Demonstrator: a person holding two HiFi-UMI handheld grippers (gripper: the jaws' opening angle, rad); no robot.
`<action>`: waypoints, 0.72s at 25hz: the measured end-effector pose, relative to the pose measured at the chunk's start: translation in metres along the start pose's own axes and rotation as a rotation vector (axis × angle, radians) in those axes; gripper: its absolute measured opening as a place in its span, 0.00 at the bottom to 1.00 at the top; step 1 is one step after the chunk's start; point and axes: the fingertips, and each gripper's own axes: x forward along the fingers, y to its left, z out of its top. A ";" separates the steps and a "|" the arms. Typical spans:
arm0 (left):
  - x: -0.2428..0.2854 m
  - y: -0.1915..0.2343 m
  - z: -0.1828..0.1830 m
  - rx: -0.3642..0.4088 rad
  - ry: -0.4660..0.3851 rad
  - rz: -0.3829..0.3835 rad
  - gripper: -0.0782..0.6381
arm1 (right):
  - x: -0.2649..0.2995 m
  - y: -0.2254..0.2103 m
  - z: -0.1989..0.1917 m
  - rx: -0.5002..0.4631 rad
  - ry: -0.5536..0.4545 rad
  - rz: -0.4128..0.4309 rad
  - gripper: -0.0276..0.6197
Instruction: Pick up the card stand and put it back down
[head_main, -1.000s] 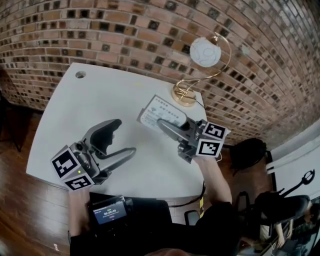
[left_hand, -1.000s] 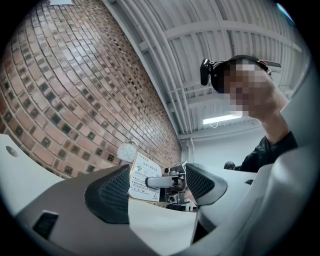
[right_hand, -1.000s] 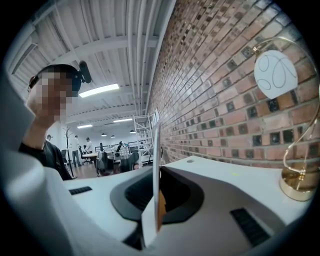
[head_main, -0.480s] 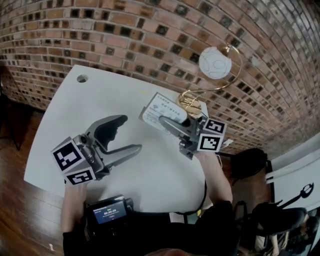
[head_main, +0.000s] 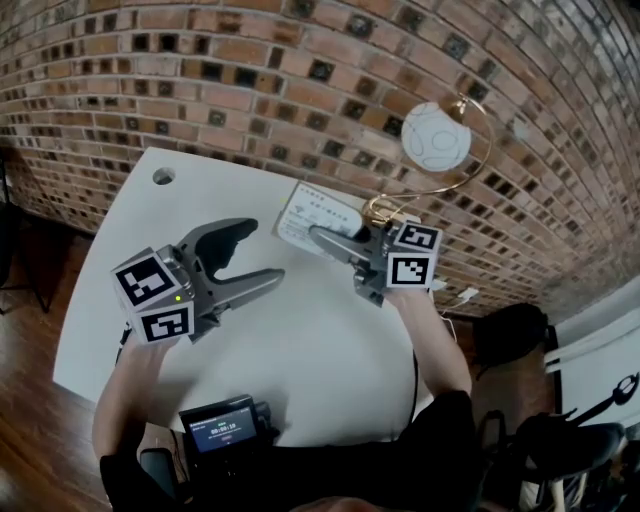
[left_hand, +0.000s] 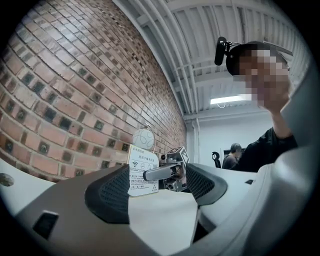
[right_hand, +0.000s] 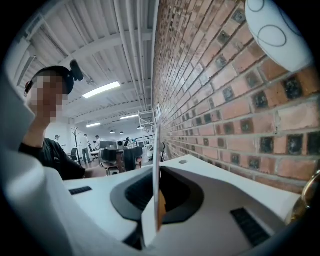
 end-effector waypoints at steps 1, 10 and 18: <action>0.002 0.007 0.000 -0.016 -0.008 -0.005 0.60 | 0.003 -0.005 0.001 0.001 0.001 0.003 0.09; 0.009 0.034 -0.022 -0.128 -0.071 -0.045 0.60 | 0.023 -0.050 -0.003 -0.014 0.030 0.012 0.09; 0.008 0.033 -0.037 -0.156 -0.072 -0.068 0.60 | 0.023 -0.094 -0.007 0.012 0.007 -0.013 0.09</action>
